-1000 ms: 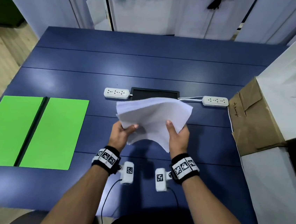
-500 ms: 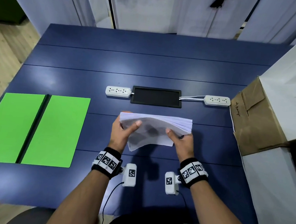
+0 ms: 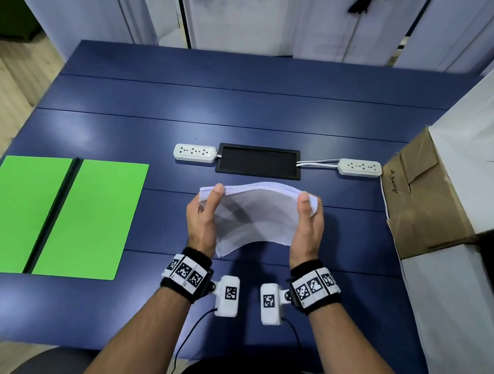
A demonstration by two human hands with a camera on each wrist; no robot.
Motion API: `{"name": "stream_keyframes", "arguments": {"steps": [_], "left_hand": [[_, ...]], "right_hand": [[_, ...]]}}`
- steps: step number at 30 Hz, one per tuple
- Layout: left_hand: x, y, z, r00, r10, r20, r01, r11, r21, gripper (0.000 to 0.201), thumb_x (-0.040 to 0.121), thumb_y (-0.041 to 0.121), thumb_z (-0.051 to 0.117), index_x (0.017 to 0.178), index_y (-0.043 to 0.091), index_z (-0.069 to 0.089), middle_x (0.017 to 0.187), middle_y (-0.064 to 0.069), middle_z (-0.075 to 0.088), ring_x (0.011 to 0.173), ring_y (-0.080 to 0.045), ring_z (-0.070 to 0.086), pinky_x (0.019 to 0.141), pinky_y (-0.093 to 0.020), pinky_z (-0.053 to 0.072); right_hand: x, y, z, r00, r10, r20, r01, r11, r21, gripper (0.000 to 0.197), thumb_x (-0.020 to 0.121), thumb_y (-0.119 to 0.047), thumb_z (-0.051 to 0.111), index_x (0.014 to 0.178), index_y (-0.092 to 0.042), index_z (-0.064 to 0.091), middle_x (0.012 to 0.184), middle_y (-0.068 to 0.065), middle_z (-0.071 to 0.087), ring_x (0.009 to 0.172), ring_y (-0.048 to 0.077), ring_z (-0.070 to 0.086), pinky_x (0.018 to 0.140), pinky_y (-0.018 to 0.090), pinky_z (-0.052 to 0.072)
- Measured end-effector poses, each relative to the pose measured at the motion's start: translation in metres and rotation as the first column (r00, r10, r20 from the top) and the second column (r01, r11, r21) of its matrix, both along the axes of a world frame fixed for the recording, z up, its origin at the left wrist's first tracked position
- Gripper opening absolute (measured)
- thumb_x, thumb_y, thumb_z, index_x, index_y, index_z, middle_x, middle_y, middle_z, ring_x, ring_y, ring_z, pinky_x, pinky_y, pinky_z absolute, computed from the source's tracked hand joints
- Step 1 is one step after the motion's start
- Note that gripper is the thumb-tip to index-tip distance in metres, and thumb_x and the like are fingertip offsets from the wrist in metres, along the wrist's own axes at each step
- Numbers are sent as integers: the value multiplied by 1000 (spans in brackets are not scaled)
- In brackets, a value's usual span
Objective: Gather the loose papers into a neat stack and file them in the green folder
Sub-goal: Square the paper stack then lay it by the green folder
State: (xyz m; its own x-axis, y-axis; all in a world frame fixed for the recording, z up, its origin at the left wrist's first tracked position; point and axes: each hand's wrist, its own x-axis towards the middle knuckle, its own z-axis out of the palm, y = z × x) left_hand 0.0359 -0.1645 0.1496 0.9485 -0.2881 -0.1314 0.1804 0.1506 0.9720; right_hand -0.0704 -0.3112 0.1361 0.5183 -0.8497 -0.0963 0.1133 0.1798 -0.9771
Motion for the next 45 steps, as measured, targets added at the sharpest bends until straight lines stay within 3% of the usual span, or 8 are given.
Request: {"name": "stream_keyframes", "arguments": {"steps": [5,10,15,26,32,37,41,45], "left_hand": [[-4,4,1,999,-33,32,34,999,-19,35,90,41,65,90,6,69,82,-2,66,78,-17,62,75,-31,49],[-1,11,-7,993,-114,42,113,993,38,52,76,29,85,115,1,66,110,-8,76,103,-25,72,87,-34,58],[4,14,-28,990,-136,-47,141,982,123,35,75,0,80,108,6,69,99,-5,78,88,-22,74,78,-35,58],[-1,12,-58,976,-97,-193,142,962,233,28,65,3,68,92,12,68,84,-4,73,77,-21,67,75,-34,55],[0,10,-61,975,-111,-195,156,959,235,30,74,-9,66,96,12,65,84,-2,71,73,-11,68,64,-22,55],[-2,14,-67,974,-120,-193,163,960,227,34,75,-8,68,104,9,64,90,-2,73,79,-15,70,64,-20,56],[-8,13,-73,963,-127,-238,178,963,205,30,84,-5,69,110,10,63,100,-4,75,87,-17,72,71,-27,58],[-13,12,-80,956,-149,-253,206,954,216,31,85,6,75,115,6,67,111,-12,75,101,-29,71,87,-42,59]], "right_hand": [[3,-3,0,1000,-21,-15,21,1000,-14,25,88,-53,56,89,-29,60,86,-13,61,85,11,55,86,40,47],[1,-6,-9,996,47,-76,-55,993,-107,58,75,-76,60,110,-30,56,103,-12,64,94,6,60,90,26,49],[-8,-18,-40,968,186,-169,-197,979,-48,67,76,-54,77,129,-22,51,119,-4,70,110,13,67,102,37,51],[-8,-21,-72,909,292,-297,-274,956,101,51,83,-14,79,129,-11,55,117,-1,72,105,4,69,101,30,52],[-8,-20,-76,907,263,-329,-242,965,105,82,64,-59,83,124,-8,61,107,-4,74,98,2,70,93,21,53],[-5,-15,-72,904,213,-370,-225,974,9,31,89,-28,70,120,-23,65,109,-8,74,104,4,69,94,27,51],[-5,-9,-69,920,195,-339,-209,978,-7,25,94,-14,66,118,-18,62,104,-15,71,90,-13,67,78,7,49],[-9,-9,-73,905,202,-373,-218,976,0,27,92,-11,67,118,-17,63,103,-11,72,93,-4,67,83,18,49]]}}
